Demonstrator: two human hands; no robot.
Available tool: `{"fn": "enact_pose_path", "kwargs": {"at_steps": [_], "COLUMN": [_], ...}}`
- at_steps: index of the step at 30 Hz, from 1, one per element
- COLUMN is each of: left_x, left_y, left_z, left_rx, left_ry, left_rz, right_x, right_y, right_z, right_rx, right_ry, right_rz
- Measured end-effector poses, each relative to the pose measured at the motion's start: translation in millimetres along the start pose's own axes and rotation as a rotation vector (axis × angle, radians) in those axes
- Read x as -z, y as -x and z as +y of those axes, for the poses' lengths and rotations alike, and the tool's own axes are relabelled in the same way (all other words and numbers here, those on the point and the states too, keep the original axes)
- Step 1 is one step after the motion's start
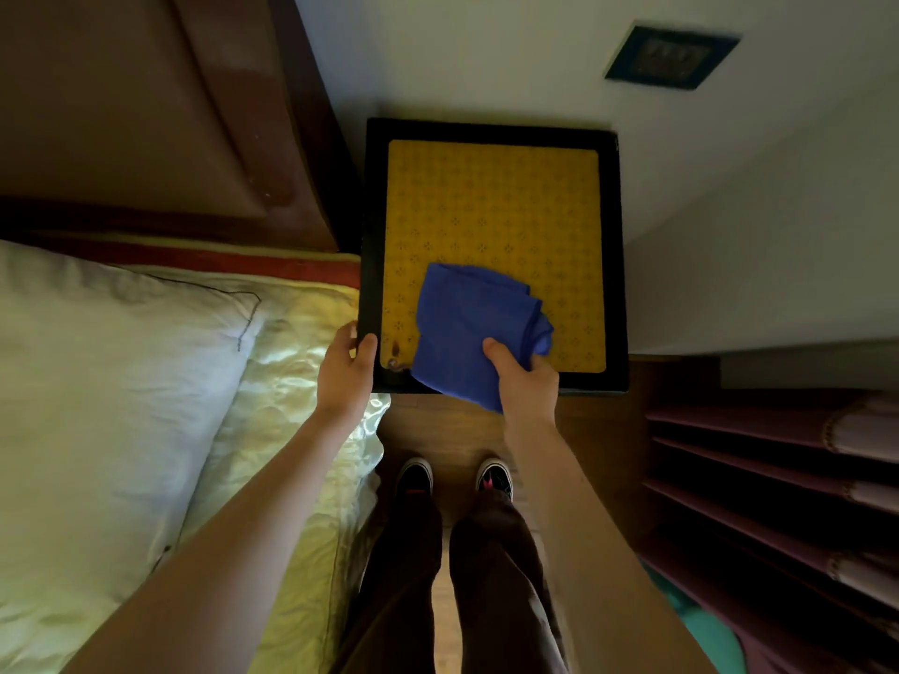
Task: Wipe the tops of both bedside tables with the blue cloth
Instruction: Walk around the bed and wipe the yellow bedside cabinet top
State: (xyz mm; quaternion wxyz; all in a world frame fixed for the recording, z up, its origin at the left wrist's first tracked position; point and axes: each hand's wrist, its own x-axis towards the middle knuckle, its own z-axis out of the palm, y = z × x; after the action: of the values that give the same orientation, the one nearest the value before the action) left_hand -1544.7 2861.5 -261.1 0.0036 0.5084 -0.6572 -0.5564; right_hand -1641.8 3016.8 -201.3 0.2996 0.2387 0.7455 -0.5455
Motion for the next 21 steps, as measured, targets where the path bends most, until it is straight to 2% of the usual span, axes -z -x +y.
{"fn": "enact_pose_path", "kwargs": {"at_steps": [3, 7, 10, 13, 16, 21], "left_x": [24.3, 69.4, 108.0, 146.8, 178.7, 190.9], "left_y": [32.1, 99.1, 156.1, 212.6, 266.6, 320.2], "left_z": [34.2, 104.9, 145.8, 166.1, 162.0, 78.8], "left_rx": [-0.026, -0.184, -0.295, -0.341, -0.34, -0.1], "left_ry": [-0.045, -0.054, -0.013, 0.04, 0.032, 0.154], "left_rz": [-0.002, -0.002, 0.029, 0.013, -0.018, 0.198], "right_x": [10.7, 39.0, 66.8, 93.1, 113.4, 114.0], "right_y": [31.1, 96.0, 151.2, 201.6, 236.7, 246.7], "right_z": [-36.5, -96.3, -133.6, -158.1, -167.8, -145.8], "right_rx": [0.106, 0.267, 0.428, 0.514, 0.543, 0.389], "right_ry": [0.033, 0.082, 0.149, 0.185, 0.222, 0.481], "right_rz": [-0.05, -0.108, -0.146, -0.217, -0.27, -0.479]}}
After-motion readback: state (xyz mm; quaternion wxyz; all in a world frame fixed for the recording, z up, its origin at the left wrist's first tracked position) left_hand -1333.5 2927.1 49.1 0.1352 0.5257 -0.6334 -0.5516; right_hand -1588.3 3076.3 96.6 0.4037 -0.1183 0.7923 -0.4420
